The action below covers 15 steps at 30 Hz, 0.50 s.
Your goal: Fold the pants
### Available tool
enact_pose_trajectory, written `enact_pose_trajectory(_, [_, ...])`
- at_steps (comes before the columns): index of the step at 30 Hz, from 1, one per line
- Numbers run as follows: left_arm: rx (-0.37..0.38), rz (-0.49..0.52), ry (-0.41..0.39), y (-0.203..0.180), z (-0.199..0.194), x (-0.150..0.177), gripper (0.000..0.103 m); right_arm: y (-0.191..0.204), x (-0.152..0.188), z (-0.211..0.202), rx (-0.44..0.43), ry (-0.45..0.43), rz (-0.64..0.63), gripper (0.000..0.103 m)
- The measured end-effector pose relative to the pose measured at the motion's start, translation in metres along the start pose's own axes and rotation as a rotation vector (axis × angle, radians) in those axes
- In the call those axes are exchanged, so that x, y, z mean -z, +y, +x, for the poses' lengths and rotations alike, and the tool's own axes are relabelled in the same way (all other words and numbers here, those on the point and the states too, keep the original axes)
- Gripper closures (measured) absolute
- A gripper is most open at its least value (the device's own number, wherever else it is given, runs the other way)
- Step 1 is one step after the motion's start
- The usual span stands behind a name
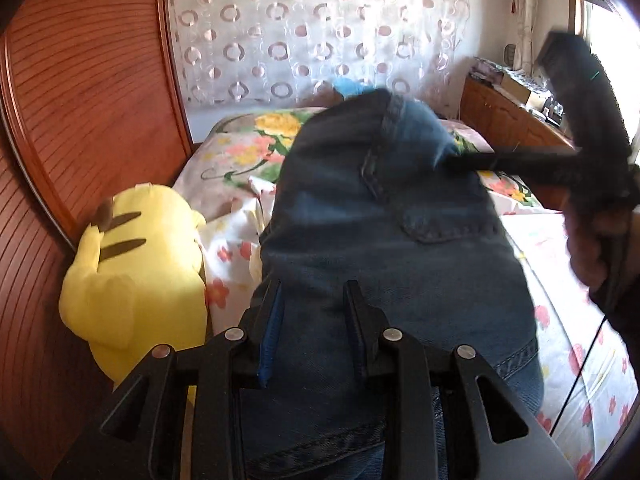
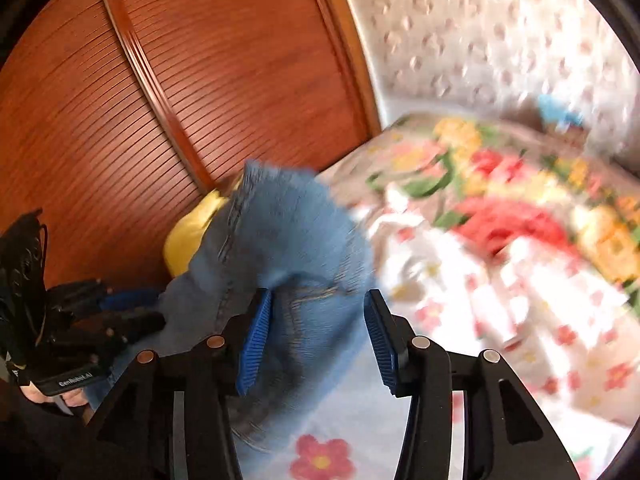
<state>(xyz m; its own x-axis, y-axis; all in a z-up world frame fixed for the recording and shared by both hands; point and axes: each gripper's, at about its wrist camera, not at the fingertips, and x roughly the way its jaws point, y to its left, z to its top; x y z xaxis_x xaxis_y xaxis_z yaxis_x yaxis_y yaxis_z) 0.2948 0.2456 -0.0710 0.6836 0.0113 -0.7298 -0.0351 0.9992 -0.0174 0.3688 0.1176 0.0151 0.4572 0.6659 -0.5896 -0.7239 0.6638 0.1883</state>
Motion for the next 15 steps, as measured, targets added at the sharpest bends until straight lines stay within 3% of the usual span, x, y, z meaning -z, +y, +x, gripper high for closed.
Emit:
enact_pose_trajectory(3, [-0.013,-0.002,0.002,0.000,-0.001,0.003,0.072,0.024,-0.003,-0.035,0.010,-0.096,-0.043,0.059])
enact_pose_trajectory(4, [-0.015,-0.004,-0.001,-0.002,-0.002,0.005,0.072,0.034,0.005,-0.047,-0.018,-0.110,-0.059,0.072])
enact_pose_trajectory(7, [-0.020,-0.009,-0.002,-0.006,-0.003,0.008,0.072,0.060,0.009,-0.039,-0.087,-0.091,-0.129,0.086])
enact_pose_trajectory(11, [-0.026,-0.024,0.004,-0.006,-0.001,0.013,0.072,0.052,0.013,0.017,0.016,0.003,-0.122,0.090])
enact_pose_trajectory(15, [-0.028,-0.043,-0.008,-0.006,-0.002,0.014,0.072,0.045,0.019,0.032,0.024,0.022,-0.072,0.090])
